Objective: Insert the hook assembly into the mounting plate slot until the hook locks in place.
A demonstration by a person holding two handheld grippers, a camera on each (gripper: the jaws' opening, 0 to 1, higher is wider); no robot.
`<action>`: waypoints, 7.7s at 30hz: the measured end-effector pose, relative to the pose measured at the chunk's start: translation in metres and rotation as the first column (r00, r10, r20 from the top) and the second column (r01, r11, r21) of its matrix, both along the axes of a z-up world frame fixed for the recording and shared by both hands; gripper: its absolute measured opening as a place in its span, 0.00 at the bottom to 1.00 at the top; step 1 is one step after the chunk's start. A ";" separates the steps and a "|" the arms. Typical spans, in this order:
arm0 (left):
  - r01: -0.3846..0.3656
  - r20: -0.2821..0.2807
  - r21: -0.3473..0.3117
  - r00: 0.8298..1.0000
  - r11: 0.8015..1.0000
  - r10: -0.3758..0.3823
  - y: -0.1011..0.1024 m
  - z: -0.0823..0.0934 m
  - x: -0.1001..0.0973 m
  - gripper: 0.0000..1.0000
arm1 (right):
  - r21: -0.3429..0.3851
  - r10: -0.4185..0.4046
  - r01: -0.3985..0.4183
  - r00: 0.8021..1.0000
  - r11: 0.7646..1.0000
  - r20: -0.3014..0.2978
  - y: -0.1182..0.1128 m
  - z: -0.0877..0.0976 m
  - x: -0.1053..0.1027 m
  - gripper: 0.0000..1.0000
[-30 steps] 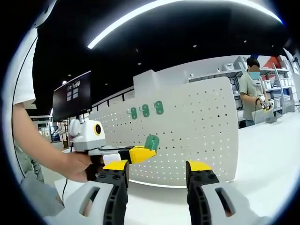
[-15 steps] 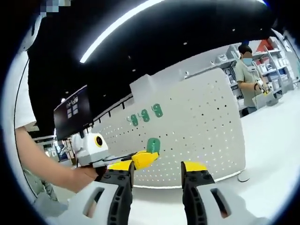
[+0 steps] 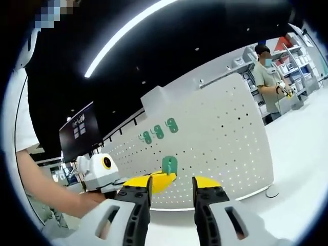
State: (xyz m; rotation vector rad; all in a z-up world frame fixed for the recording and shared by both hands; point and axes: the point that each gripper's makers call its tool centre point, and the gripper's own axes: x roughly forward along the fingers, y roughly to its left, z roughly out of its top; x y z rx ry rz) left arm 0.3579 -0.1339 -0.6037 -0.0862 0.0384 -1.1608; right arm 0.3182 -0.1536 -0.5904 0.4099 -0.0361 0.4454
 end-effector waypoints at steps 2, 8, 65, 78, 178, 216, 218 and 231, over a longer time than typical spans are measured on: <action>-0.001 0.003 0.003 1.000 1.000 0.001 -0.001 0.000 -0.003 0.03 | -0.006 0.000 0.000 1.000 1.000 0.006 0.001 0.002 0.001 0.26; 0.006 -0.004 -0.002 1.000 1.000 -0.006 -0.005 -0.001 -0.010 0.03 | -0.004 0.004 -0.004 1.000 1.000 0.012 0.003 0.006 0.006 0.23; 0.069 -0.020 0.046 0.997 0.997 -0.068 -0.019 -0.007 -0.036 0.44 | -0.004 -0.012 0.012 1.000 1.000 -0.013 0.003 0.004 0.007 0.00; 0.041 -0.026 0.051 0.999 0.998 -0.040 -0.016 -0.012 -0.033 0.62 | -0.028 -0.013 0.013 1.000 1.000 -0.008 0.002 0.006 0.006 0.00; -0.430 -0.016 0.026 0.902 0.902 0.431 0.191 0.004 -0.028 0.60 | -0.361 -0.159 0.241 0.957 0.901 0.244 -0.002 0.096 0.168 0.01; -0.469 -0.032 0.039 0.882 0.883 0.470 0.208 -0.008 -0.033 0.60 | -0.382 -0.344 0.383 0.924 0.841 0.167 -0.002 0.087 0.185 0.01; -0.468 -0.030 0.040 0.883 0.883 0.469 0.207 -0.008 -0.033 0.60 | -0.396 -0.335 0.378 0.926 0.837 0.175 -0.002 0.087 0.185 0.02; -0.461 -0.030 0.032 0.887 0.887 0.462 0.202 -0.006 -0.030 0.61 | -0.431 -0.212 0.258 0.965 0.864 0.153 0.008 0.072 0.173 0.18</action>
